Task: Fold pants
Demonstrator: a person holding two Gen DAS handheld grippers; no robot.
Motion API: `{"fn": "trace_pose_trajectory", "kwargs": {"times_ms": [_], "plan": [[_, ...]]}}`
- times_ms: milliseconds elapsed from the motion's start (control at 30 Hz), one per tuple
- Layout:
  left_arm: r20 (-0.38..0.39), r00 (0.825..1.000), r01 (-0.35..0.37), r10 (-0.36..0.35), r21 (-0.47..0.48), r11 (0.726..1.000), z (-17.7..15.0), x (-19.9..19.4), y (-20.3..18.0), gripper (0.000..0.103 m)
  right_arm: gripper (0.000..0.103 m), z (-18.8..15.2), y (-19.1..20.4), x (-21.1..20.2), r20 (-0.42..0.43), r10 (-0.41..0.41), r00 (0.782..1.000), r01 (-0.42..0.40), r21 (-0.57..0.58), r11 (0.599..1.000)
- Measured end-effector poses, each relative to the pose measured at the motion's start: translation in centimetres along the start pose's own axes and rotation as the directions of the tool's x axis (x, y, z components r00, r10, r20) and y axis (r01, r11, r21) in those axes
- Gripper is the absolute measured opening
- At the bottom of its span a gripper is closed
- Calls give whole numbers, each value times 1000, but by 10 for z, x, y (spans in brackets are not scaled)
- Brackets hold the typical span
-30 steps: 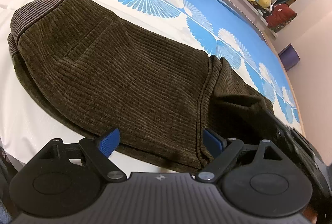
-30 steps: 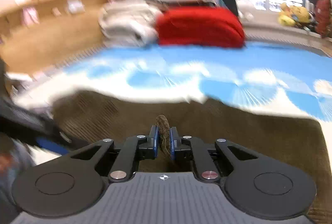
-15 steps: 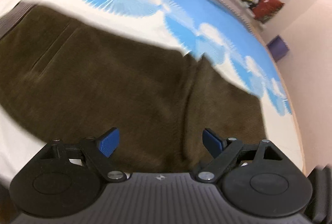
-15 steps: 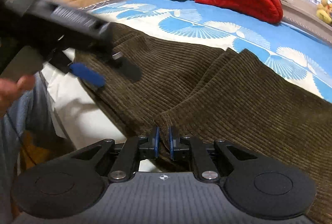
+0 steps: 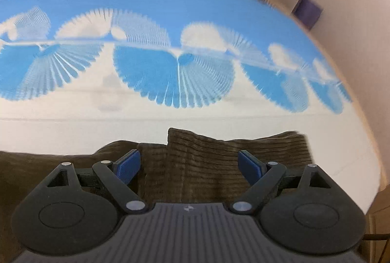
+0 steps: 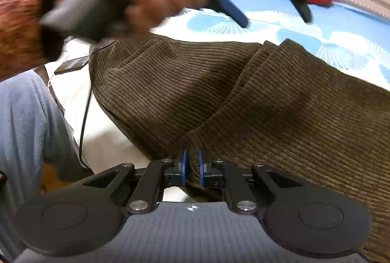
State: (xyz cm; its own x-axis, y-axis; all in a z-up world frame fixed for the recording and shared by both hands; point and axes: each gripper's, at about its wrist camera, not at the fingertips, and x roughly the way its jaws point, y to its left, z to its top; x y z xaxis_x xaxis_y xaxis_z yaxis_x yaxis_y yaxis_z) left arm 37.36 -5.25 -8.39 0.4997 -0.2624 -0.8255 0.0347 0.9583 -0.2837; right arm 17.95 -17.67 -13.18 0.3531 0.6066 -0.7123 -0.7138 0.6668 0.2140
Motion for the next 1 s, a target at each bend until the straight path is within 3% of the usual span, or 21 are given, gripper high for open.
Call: {"fn": "trace_pose_trajectory", "kwargs": {"times_ms": [100, 200, 233, 267, 300, 433, 567, 600, 633, 667, 833, 1000], "plan": [[-29, 999, -34, 33, -27, 999, 5, 26, 1, 90, 10, 2, -5, 1, -8, 24, 1000, -24, 9, 1000], [-4, 999, -39, 39, -22, 999, 5, 32, 3, 88, 11, 2, -7, 2, -11, 35, 999, -35, -3, 999], [12, 999, -38, 38, -10, 999, 6, 29, 2, 82, 11, 2, -7, 2, -11, 38, 999, -38, -7, 999], [33, 999, -13, 12, 15, 1000, 7, 27, 2, 65, 11, 2, -7, 2, -12, 43, 999, -43, -10, 999], [30, 999, 15, -16, 27, 1000, 10, 26, 0, 61, 11, 2, -8, 2, -13, 47, 999, -47, -9, 999], [24, 1000, 12, -13, 22, 1000, 19, 29, -1, 65, 11, 3, -9, 5, -20, 45, 999, -45, -6, 999], [-50, 999, -4, 7, 56, 998, 20, 42, -4, 70, 11, 5, -7, 6, -24, 36, 999, -36, -6, 999], [-39, 999, -12, 15, 62, 998, 17, 40, -5, 65, 11, 5, -7, 6, -24, 36, 999, -36, -7, 999], [-8, 1000, -18, 19, 72, 997, 15, 35, -7, 40, 11, 5, -7, 6, -24, 37, 999, -37, -8, 999], [22, 999, -47, 45, 85, 995, 13, 30, -10, 26, 11, 4, -7, 6, -23, 38, 999, -38, -8, 999], [120, 992, -50, 30, 166, 985, 2, -6, -20, 12, 10, 4, -6, 2, -18, 31, 999, -32, -22, 999], [153, 987, -79, 54, 161, 984, 2, -25, -8, 12, 10, 6, -4, -9, 6, 68, 998, -68, -3, 998]]}}
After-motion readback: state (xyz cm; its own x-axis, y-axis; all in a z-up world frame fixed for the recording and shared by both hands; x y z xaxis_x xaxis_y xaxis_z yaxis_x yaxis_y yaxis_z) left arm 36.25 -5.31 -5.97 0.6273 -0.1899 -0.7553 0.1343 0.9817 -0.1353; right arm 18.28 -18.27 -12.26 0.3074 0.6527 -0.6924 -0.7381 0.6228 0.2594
